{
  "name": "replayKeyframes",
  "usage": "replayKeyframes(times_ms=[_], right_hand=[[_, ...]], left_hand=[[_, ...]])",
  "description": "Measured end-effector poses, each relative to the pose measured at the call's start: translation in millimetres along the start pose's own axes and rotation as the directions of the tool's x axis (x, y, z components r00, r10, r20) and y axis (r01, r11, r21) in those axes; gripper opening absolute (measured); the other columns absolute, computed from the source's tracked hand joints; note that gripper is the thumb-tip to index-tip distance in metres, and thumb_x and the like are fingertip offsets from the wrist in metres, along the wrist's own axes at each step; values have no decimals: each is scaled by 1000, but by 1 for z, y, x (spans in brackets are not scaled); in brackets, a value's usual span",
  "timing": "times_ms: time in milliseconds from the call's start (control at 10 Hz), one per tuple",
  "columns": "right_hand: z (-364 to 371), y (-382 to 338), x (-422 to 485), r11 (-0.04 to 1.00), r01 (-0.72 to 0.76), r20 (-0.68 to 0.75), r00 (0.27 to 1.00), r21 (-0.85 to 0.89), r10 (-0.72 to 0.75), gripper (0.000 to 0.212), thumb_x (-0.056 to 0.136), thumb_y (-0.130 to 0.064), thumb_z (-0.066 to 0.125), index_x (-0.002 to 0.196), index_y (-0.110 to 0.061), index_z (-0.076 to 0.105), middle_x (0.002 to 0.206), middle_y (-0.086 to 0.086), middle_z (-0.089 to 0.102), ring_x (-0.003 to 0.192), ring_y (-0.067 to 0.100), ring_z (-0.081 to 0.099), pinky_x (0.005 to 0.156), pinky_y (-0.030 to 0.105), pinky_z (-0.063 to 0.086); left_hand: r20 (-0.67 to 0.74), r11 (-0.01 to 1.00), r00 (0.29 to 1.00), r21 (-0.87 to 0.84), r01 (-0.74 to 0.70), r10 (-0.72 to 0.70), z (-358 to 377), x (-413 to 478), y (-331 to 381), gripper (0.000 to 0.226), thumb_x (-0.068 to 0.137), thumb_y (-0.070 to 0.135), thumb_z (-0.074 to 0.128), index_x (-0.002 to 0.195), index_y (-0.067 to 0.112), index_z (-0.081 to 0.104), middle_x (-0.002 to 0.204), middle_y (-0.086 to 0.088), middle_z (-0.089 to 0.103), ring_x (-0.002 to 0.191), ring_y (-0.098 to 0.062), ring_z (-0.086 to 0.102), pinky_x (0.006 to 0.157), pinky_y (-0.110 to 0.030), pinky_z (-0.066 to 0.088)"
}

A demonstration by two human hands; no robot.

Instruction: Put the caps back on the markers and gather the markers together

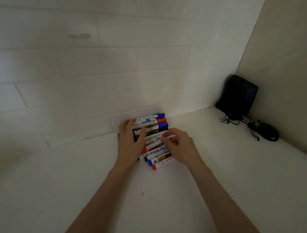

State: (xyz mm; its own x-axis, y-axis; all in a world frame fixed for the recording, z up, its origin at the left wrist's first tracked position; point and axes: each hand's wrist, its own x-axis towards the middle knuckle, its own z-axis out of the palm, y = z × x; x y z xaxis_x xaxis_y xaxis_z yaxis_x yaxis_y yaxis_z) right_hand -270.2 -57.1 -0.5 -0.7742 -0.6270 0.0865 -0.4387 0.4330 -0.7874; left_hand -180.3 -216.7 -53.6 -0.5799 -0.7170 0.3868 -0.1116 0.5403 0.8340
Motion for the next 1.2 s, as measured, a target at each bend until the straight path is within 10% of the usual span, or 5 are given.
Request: replayKeyframes(times_ms=[600,800,1200], right_hand=[[-13,11,-13,994,82,-207,974,-73,-96,12,97,-28,62,108,-26,66,93,-6,65,70,2,60,55,8,42],[-37,41,-25,980,-125,-179,979,-155,96,46,96,-25,63,138,-21,48,136,7,46,108,14,53,87,25,45],[-19,35,-32,994,-99,-150,984,-40,92,58,91,-29,70,144,-19,47,138,9,48,109,18,60,94,30,52]], left_hand=[[30,996,998,64,-57,55,7,0,-9,70,90,65,32,146,22,30,152,15,12,134,-27,44,106,-49,44],[-6,999,999,30,-39,39,7,0,-1,69,93,65,27,148,23,27,154,10,13,139,-22,35,110,-49,40],[-48,1000,999,-3,-1,1,-5,-3,3,63,97,62,30,147,22,29,153,14,16,135,-20,41,109,-47,42]])
